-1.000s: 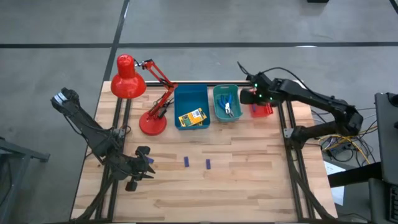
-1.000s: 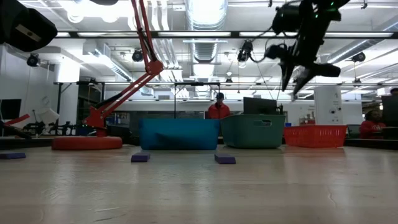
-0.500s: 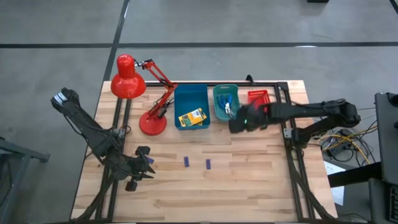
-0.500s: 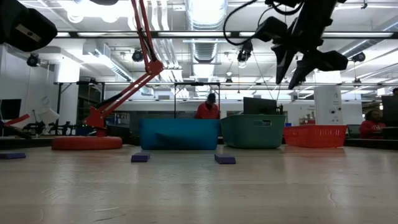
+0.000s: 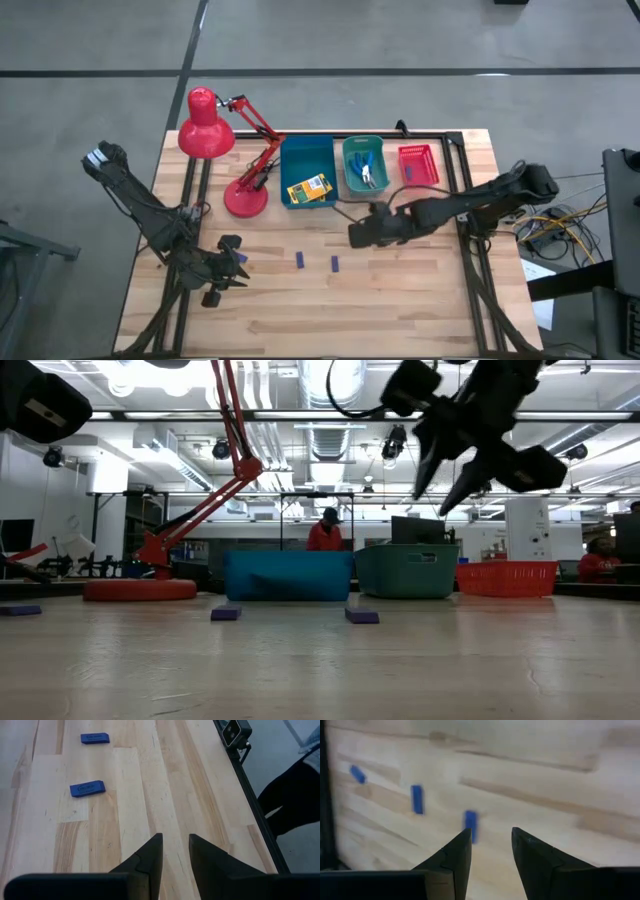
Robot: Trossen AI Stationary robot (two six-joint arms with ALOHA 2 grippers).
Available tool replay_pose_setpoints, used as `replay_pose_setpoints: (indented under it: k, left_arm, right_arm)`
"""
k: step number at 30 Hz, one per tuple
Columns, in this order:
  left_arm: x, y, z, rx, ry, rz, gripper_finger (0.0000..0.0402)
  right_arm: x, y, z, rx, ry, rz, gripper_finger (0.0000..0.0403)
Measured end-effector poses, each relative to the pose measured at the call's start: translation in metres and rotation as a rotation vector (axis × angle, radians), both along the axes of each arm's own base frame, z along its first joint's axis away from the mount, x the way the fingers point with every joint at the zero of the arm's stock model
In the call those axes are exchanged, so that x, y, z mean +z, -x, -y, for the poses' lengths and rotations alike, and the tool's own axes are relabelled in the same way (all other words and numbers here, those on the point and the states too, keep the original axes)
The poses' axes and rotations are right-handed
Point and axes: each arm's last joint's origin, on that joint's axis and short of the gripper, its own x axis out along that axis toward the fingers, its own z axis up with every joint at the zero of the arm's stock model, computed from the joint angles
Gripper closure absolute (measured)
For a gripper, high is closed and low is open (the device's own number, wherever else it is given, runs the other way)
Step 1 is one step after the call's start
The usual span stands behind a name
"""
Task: Pick & Place School Supplies
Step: Put the blue eraser into the red bin
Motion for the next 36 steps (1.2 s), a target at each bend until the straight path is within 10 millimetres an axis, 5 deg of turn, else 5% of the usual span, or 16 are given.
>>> replay_pose_setpoints:
  k: [7, 15, 22, 36]
  left_arm:
    - [0.000, 0.000, 0.000, 0.000, 0.000, 0.000, 0.0303]
    - [0.000, 0.000, 0.000, 0.000, 0.001, 0.000, 0.0303]
    - [0.000, 0.000, 0.000, 0.000, 0.000, 0.000, 0.0303]
    - [0.000, 0.000, 0.000, 0.000, 0.001, 0.001, 0.0303]
  right_arm:
    - [-0.006, -0.046, -0.013, 0.048, -0.017, 0.029, 0.0277]
    - [-0.017, -0.099, -0.030, 0.332, 0.166, -0.060, 0.0282]
    - [-0.040, -0.115, -0.049, 0.755, 0.377, -0.159, 0.0282]
    - [-0.043, -0.118, -0.054, 1.058, 0.544, -0.137, 0.0282]
